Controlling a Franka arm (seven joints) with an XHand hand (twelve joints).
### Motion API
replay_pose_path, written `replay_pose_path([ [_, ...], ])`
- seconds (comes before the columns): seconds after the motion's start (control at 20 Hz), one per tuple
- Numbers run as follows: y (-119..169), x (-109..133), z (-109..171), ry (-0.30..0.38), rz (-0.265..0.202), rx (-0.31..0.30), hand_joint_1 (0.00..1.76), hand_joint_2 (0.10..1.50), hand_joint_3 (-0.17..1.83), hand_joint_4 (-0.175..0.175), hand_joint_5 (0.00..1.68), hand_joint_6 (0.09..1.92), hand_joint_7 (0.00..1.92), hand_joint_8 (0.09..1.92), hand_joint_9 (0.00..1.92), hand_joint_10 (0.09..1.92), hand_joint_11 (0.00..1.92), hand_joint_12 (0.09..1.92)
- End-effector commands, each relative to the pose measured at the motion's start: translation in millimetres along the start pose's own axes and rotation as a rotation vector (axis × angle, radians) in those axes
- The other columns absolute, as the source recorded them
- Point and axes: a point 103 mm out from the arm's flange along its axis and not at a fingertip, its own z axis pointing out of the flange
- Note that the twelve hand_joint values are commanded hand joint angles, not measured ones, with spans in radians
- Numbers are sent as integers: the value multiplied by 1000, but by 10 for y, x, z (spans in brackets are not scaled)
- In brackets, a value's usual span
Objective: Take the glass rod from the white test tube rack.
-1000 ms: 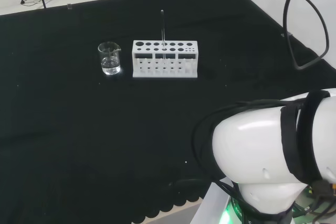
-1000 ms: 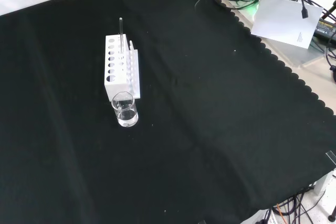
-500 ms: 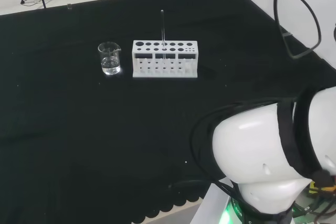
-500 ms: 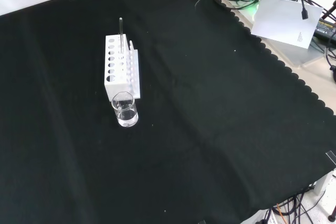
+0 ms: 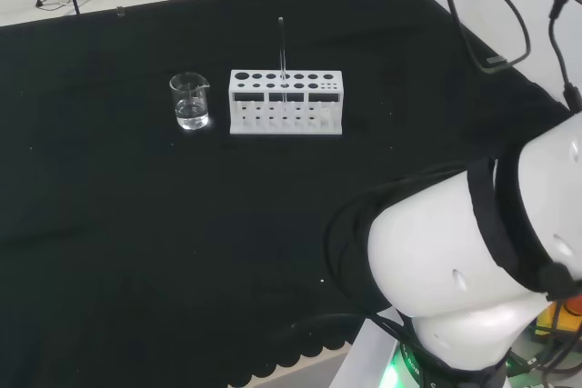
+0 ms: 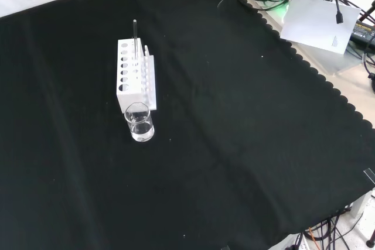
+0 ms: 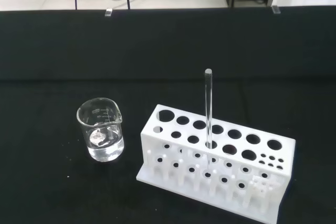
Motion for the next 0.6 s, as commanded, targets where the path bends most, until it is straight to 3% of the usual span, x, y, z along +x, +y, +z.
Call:
replay_pose_path([
  [0.05,425,-49,179,-3,-9,16,296,1184,33,-94,0,87,0,87,0,211,0,419],
  [0.6,977,-293,510,19,9,57,288,1192,37,-96,0,87,0,87,0,225,0,445],
])
